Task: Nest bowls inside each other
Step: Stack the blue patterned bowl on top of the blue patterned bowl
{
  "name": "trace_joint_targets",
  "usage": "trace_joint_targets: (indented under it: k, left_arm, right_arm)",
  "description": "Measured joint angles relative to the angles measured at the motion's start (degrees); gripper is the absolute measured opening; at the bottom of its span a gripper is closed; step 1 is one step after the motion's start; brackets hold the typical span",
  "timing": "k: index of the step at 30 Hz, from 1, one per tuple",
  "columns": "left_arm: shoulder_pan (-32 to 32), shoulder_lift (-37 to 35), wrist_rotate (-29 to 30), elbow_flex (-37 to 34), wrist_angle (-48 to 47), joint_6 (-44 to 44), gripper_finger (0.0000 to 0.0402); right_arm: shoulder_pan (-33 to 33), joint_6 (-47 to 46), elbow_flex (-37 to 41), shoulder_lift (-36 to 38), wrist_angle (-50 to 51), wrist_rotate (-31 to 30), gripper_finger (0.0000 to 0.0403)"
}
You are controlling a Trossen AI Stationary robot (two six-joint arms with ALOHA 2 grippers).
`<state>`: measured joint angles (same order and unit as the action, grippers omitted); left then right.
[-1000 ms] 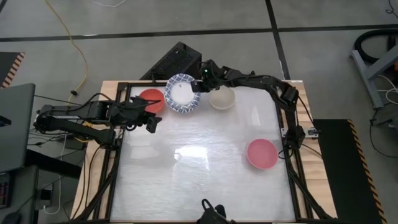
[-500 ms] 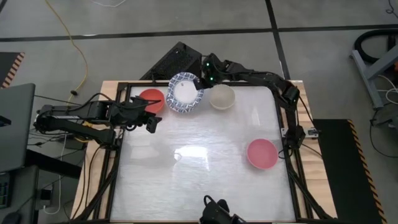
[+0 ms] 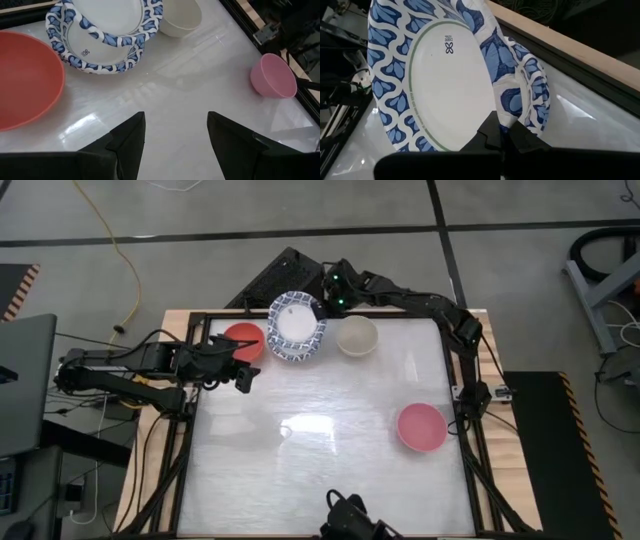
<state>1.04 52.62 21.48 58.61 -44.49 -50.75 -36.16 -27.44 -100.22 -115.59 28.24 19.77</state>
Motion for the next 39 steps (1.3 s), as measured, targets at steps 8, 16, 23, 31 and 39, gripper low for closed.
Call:
trace_joint_targets:
  k: [8, 16, 23, 31, 39]
  left_arm:
    - [0.00, 0.00, 0.21, 0.00, 0.00, -0.56, 0.0203]
    - [0.00, -0.02, 0.19, 0.00, 0.00, -0.56, 0.0203]
    - [0.02, -0.02, -0.19, 0.00, -0.08, -0.56, 0.0203]
    - [0.11, -0.02, 0.06, 0.00, -0.23, -0.53, 0.0203]
    - [0.11, -0.02, 0.26, 0.00, -0.24, -0.53, 0.0203]
  right_arm:
    - [-0.22, 0.95, 0.00, -0.72, -1.32, -0.42, 0.0009]
    - [1.21, 0.44, -2.93, -6.38, -0.02, 1.16, 0.0009]
    - [1.91, 0.85, -8.34, -9.61, 2.25, 1.33, 0.0009]
    - [0.66, 2.01, -8.96, -9.77, 4.04, 1.26, 0.0009]
    - [0.68, 3.06, -8.98, -11.69, 5.98, 1.31, 0.0009]
